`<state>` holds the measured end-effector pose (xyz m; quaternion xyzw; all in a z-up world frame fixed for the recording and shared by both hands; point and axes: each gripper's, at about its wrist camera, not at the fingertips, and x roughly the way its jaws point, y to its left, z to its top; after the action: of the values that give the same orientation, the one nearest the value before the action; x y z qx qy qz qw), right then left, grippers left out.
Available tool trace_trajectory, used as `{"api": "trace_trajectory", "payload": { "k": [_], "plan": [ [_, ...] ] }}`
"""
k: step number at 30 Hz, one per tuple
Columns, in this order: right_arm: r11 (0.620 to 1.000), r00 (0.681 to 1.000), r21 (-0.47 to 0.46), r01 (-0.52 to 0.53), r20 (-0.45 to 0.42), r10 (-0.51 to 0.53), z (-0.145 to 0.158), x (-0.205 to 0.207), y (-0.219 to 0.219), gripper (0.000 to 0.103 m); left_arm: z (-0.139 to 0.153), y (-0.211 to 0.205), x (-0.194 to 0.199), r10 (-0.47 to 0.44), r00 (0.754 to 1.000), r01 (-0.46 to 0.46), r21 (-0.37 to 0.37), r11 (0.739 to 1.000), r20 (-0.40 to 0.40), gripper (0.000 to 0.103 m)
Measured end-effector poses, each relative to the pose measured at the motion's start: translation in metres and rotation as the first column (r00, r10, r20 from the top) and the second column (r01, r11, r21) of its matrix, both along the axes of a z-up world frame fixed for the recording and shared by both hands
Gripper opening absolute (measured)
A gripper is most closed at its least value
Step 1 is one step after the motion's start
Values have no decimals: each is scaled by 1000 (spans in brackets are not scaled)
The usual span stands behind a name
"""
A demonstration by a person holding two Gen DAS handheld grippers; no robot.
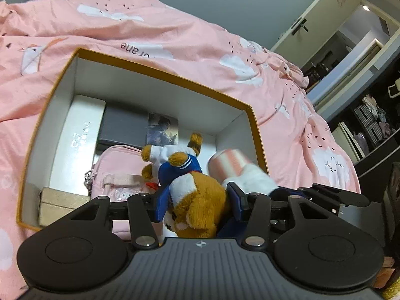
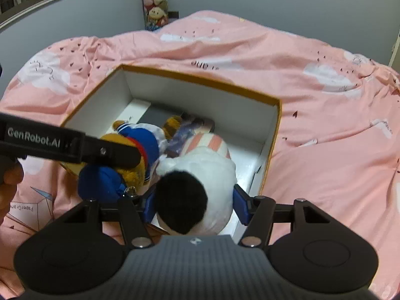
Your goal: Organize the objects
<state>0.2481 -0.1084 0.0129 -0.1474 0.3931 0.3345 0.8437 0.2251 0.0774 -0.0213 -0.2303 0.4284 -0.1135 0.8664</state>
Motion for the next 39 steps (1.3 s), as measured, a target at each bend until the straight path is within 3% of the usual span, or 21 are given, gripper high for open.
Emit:
{"api": "trace_trajectory", "payload": {
  "k": [6, 11, 17, 23, 30, 39],
  "plan": [
    [1000, 1000, -26, 3, -23, -4, -5, 6, 6, 62, -8, 10, 16, -35, 998, 31, -80, 996, -48, 54],
    [999, 999, -9, 32, -10, -32, -3, 11, 3, 62, 10, 19, 20, -19, 999, 22, -107, 994, 35, 54],
    [998, 998, 9, 61, 20, -61, 2, 21, 2, 61, 15, 13, 39, -9, 996, 16, -81, 997, 86, 54],
    [993, 994, 49, 103, 20, -104, 3, 27, -1, 61, 12, 3, 50, -20, 997, 18, 21, 1000, 70, 54],
    [981, 989, 123, 149, 3, -151, 5, 40, -3, 61, 32, 6, 58, -23, 989, 13, 67, 998, 147, 54],
    [992, 993, 51, 116, -31, -115, -21, 41, 10, 61, -18, -3, 52, -63, 997, 66, 72, 995, -39, 54]
  ]
}}
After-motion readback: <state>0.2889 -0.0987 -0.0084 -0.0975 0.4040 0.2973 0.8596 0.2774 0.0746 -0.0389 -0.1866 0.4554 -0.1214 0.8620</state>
